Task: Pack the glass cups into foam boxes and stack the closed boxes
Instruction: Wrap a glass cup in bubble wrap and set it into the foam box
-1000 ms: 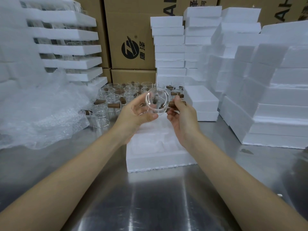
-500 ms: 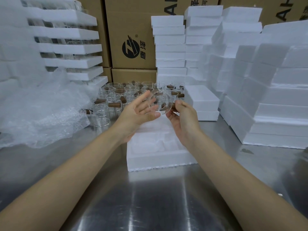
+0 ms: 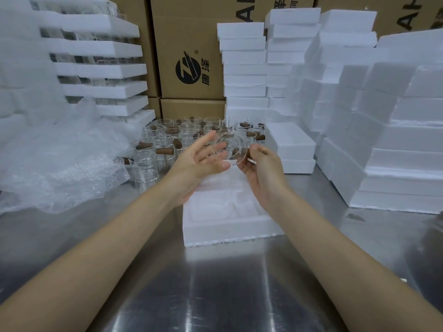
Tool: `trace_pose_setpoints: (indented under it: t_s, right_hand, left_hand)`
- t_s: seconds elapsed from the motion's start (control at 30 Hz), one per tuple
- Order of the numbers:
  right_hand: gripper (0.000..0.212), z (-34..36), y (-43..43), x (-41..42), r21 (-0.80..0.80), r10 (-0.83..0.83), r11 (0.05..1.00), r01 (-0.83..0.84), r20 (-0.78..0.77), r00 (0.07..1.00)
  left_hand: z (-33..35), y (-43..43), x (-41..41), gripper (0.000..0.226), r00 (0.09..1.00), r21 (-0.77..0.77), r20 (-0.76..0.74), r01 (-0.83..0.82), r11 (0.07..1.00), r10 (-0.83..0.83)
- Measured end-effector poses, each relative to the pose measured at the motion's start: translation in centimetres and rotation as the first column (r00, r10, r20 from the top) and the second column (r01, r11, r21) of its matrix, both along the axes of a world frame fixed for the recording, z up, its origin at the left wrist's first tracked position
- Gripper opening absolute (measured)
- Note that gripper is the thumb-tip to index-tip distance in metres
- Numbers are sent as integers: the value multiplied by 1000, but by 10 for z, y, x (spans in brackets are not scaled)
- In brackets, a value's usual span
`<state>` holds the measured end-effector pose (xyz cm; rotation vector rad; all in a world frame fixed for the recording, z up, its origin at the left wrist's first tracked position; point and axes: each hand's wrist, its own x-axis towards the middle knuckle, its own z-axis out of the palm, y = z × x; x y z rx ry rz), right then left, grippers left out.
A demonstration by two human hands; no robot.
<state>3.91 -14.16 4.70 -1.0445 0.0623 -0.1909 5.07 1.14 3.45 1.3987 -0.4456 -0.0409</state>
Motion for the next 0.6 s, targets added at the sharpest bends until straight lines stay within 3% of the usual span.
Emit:
trace_pose_setpoints:
  t_s: [0.1, 0.2, 0.33, 0.4, 0.5, 0.6]
  right_hand:
    - [25, 0, 3, -2, -185, 6, 983, 11, 91, 996]
    - [27, 5, 5, -6, -289, 93, 956, -48, 144, 985]
    - [35, 7, 9, -13, -268, 270, 940, -212, 199, 942]
    - [44, 2, 13, -14, -270, 274, 939, -212, 217, 937]
    - [41, -2, 15, -12, -187, 247, 961, -203, 252, 936]
    - [46, 1, 11, -11, 0, 253, 965, -261, 247, 935]
  left_hand:
    - [1, -1, -2, 91, 990, 9, 77, -120, 993, 119]
    - [7, 1, -4, 84, 929, 59, 290, -259, 964, 231]
    - [13, 3, -11, 80, 763, 171, 610, -389, 905, 213]
    - [12, -2, -14, 81, 710, 190, 677, -425, 885, 195]
    - [11, -9, -14, 84, 761, 137, 592, -420, 897, 266]
    - [7, -13, -12, 65, 898, 79, 342, -322, 944, 277]
